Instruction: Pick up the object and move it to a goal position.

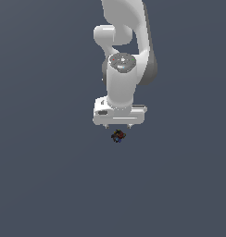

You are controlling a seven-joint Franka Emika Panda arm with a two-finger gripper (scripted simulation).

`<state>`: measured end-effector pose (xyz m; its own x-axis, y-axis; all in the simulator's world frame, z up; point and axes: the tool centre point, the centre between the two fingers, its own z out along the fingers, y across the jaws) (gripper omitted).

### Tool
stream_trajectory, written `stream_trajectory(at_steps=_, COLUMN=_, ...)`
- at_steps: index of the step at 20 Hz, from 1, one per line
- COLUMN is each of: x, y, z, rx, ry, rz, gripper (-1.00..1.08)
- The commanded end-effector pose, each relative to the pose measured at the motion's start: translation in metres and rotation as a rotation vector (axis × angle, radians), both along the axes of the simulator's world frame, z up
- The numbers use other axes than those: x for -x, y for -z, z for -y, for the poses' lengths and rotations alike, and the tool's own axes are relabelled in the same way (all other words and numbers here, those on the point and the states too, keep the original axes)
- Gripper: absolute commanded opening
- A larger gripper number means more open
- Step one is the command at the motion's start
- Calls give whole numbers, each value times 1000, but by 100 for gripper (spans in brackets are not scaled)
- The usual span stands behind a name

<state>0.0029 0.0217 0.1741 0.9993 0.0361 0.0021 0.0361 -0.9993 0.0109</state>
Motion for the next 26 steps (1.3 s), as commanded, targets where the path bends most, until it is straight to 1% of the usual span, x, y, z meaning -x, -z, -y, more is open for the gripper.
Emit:
stream_trajectory(at_steps=1, x=1, y=3, z=-1, rx=-1, ry=22, rz=0, gripper=100)
stream_trajectory(at_steps=6, x=4, y=13, z=-3, rx=-5, ry=96, rz=-1, gripper=100)
stream_trajectory(at_steps=10, x=8, y=25, z=-6, rx=-9, ry=180, rz=-1, gripper=100)
stream_trajectory(at_steps=26, x=31, y=78, z=-13, rx=-14, ry=603, rz=-1, gripper=100)
